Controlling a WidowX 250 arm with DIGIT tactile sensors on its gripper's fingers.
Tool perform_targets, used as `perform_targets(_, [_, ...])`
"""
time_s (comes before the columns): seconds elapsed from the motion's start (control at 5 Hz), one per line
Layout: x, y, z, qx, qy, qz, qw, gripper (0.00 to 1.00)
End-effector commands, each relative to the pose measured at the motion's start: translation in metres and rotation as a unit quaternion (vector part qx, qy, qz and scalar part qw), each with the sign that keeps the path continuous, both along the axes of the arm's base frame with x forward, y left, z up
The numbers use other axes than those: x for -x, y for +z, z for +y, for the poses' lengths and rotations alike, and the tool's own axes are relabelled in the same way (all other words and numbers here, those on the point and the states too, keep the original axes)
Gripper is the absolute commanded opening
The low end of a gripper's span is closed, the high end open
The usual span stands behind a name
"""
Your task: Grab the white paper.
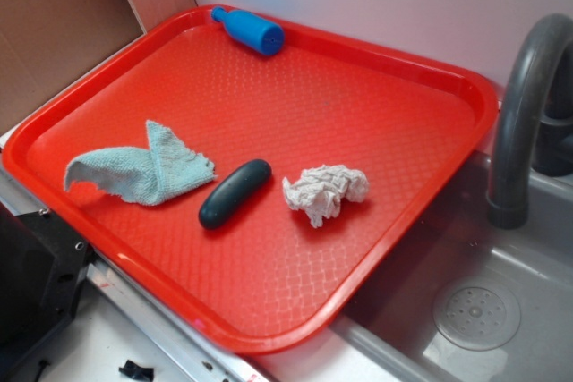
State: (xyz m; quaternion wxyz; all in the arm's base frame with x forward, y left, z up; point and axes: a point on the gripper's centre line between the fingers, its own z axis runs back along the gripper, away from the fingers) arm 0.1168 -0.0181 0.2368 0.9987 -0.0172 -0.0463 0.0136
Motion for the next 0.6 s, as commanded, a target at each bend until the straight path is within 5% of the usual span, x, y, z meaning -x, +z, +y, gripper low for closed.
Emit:
perform_targets(0.0, [0.000,0.000,0.000,0.000,0.000,0.000,1.000,1.00])
perform_targets(0.4, [-0.040,-0.024,-0.039,-0.041,-0.175,-0.050,0.982,1.00])
